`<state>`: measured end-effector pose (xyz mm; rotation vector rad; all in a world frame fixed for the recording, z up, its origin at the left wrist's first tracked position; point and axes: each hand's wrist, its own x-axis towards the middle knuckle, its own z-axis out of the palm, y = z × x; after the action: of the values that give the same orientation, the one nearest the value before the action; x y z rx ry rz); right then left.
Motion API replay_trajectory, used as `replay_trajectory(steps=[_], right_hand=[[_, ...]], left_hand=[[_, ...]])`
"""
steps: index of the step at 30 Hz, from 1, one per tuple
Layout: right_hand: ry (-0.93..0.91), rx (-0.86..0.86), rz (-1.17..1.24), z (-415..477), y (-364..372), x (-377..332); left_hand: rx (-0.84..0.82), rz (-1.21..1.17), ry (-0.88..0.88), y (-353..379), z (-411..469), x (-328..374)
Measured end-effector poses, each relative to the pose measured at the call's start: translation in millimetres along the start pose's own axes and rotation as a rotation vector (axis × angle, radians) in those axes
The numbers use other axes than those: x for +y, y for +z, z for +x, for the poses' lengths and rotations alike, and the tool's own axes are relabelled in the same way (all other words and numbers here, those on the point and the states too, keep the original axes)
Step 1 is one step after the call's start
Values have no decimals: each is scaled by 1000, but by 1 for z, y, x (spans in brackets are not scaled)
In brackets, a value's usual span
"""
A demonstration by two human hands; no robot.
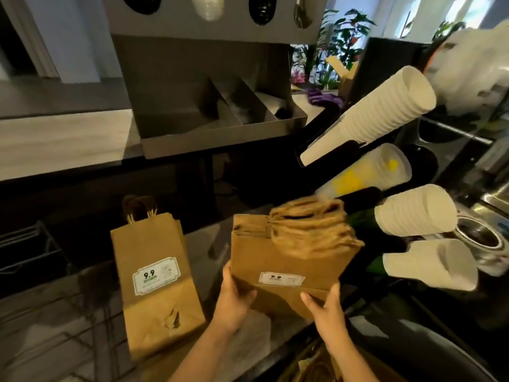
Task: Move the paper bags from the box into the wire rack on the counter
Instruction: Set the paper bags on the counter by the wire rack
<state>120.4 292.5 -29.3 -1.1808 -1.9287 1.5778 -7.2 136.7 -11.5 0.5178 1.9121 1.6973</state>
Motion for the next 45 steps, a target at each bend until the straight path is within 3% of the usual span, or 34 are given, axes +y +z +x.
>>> replay_trajectory(steps=[14,25,36,39,45], right_hand=[[64,-48,-145,46,8,-14],[106,-205,-485,106,43,-31],[119,-193,-611,101,53,-21],[119,-189,-570,94,46,-24],[85,-197,-534,69,14,-31]], left_hand=[[246,316,-284,9,24,-11],[322,104,-517,15,45,-19],[266,-40,-542,11,49,-20],[227,176,-409,14,43,-17],[-59,494,-237,33,29,2]])
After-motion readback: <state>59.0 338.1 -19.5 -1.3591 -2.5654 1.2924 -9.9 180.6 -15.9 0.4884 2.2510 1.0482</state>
